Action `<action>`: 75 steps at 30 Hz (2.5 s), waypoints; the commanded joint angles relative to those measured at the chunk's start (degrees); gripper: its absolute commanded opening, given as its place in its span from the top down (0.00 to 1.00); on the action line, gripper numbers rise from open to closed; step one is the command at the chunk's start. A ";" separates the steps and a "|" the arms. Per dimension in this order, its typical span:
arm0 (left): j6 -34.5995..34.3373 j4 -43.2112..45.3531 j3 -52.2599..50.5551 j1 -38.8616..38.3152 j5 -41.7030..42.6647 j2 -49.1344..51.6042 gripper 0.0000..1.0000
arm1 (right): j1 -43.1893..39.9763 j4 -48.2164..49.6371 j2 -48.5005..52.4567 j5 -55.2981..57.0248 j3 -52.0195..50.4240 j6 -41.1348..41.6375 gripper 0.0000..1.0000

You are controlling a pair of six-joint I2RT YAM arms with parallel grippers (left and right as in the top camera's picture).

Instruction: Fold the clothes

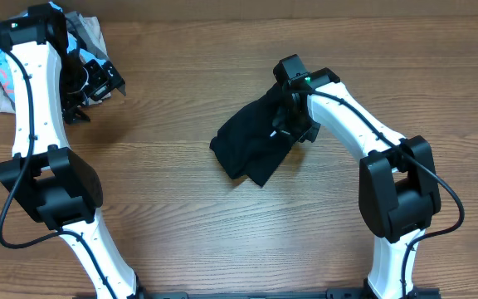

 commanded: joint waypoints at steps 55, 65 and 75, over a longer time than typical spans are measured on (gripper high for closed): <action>0.70 1.16 1.18 -1.16 -0.31 -0.02 0.00 | 1.77 -9.05 2.67 7.58 2.14 -1.38 0.92; 0.70 1.16 1.18 -1.16 -0.31 -0.04 0.00 | 1.75 -19.80 1.57 11.50 4.35 -1.40 0.89; 0.70 1.16 1.18 -1.16 -0.31 -0.04 0.00 | 1.64 -28.37 1.38 16.22 4.35 -0.44 0.76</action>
